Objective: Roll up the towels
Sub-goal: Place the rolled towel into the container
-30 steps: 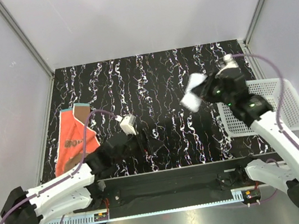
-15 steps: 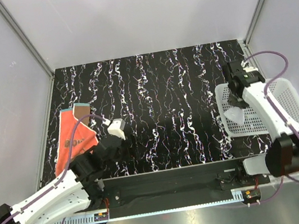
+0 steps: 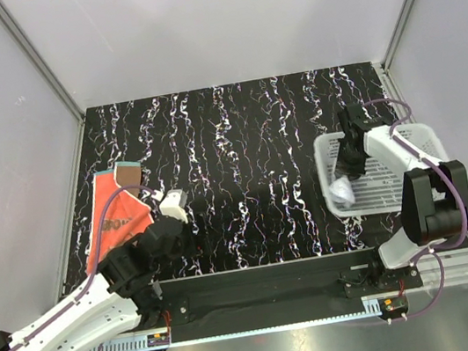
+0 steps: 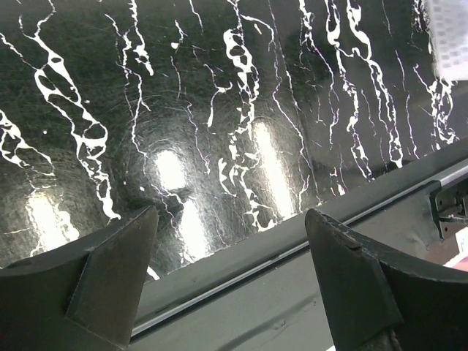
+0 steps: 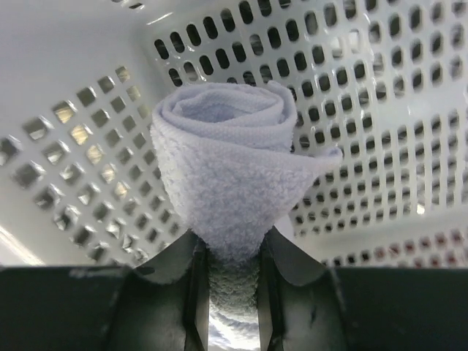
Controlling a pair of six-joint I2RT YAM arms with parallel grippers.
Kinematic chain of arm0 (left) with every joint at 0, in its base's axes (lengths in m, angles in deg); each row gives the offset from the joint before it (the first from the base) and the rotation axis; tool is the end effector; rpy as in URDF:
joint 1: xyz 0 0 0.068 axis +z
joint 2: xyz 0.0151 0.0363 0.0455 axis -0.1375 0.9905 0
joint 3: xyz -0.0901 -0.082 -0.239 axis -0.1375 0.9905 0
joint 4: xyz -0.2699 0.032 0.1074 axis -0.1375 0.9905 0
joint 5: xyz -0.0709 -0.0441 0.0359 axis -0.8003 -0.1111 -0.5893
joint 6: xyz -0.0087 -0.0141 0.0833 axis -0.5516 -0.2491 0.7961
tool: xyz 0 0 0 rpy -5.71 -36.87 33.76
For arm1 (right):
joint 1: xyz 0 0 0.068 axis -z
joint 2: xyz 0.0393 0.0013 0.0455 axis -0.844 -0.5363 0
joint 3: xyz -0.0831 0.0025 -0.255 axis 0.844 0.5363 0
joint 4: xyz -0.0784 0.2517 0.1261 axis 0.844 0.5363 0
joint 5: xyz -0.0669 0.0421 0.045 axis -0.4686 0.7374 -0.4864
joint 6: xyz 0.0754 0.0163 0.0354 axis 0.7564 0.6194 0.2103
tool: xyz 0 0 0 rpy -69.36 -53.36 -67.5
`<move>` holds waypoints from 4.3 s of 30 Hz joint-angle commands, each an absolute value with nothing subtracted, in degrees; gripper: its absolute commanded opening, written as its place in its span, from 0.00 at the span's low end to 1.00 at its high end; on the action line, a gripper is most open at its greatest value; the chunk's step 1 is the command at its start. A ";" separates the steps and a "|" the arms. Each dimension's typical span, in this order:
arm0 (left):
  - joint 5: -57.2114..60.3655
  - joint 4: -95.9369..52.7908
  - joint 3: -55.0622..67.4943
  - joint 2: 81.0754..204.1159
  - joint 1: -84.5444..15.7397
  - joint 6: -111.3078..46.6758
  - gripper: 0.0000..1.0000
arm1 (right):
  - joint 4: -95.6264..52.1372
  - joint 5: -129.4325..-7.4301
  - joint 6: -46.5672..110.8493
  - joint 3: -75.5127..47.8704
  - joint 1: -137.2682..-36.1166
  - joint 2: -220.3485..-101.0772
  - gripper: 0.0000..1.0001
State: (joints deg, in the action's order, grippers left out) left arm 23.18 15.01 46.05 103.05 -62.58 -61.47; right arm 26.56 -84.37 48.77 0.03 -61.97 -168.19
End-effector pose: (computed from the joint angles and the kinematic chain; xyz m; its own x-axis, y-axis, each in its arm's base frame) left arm 0.1331 -0.1582 0.2180 -0.7192 -0.0832 -0.6898 0.2896 0.8666 -0.4064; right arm 0.3248 0.0142 0.1579 -0.9023 0.3254 -0.2826 0.3474 0.9372 -0.0299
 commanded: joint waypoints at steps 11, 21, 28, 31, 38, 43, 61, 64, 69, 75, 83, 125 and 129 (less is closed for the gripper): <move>25.04 13.49 43.67 103.58 -62.40 -60.11 0.88 | -2.81 -46.91 43.78 11.44 -60.99 -161.37 0.00; 25.13 12.70 44.11 104.19 -62.40 -59.76 0.88 | -12.15 -41.00 50.37 14.44 -59.06 -171.21 0.02; 25.13 12.26 44.99 102.87 -62.40 -60.02 0.88 | -4.15 -53.30 48.18 13.04 -59.06 -171.13 0.30; 25.22 12.17 44.55 103.57 -62.40 -59.76 0.88 | -2.57 -56.55 48.00 12.86 -59.06 -170.34 0.47; 25.13 12.26 44.72 103.40 -62.40 -59.85 0.88 | 1.90 -60.15 48.53 10.14 -59.06 -167.45 0.74; 25.22 12.26 44.72 103.49 -62.31 -59.85 0.88 | 8.23 -63.59 47.83 5.40 -59.06 -163.40 0.80; 25.22 11.56 44.55 104.81 -62.31 -60.02 0.88 | 18.96 -63.56 53.09 -9.28 -74.68 -156.44 0.84; 25.39 12.08 43.32 105.42 -62.31 -59.94 0.88 | 19.85 -67.18 55.99 -12.53 -81.28 -161.88 0.76; 26.27 14.89 41.03 104.11 -62.31 -59.67 0.88 | 18.62 -68.42 59.69 -14.03 -85.60 -170.50 0.48; 27.85 17.97 39.71 102.26 -62.22 -60.37 0.89 | 21.24 -71.49 58.90 -19.04 -89.64 -180.61 0.35; 28.56 18.68 40.06 101.73 -62.31 -61.08 0.89 | 23.36 -75.72 58.11 -16.06 -89.73 -180.53 0.33; 37.43 25.87 35.51 105.24 -61.52 -64.94 0.97 | 27.59 -79.87 50.46 -0.41 -70.84 -165.24 0.40; 37.18 26.15 32.25 109.19 -57.13 -62.67 0.99 | 25.30 -72.84 51.34 -0.50 -71.19 -160.85 0.48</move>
